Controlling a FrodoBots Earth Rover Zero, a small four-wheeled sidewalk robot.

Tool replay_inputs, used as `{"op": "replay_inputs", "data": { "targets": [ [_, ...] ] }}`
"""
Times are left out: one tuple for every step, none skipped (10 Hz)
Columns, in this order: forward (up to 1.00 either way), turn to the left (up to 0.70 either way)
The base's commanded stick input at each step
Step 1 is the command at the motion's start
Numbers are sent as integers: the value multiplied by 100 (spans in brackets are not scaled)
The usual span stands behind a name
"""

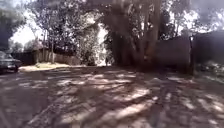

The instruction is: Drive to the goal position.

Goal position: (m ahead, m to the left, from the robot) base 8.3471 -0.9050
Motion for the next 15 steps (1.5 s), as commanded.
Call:
{"op": "replay_inputs", "data": {
  "targets": [
    [70,0],
    [70,0],
    [70,0],
    [70,0],
    [70,0],
    [70,0],
    [70,0],
    [70,0],
    [70,0],
    [70,0],
    [70,0],
    [70,0],
    [70,0],
    [70,0],
    [70,0]
  ]
}}
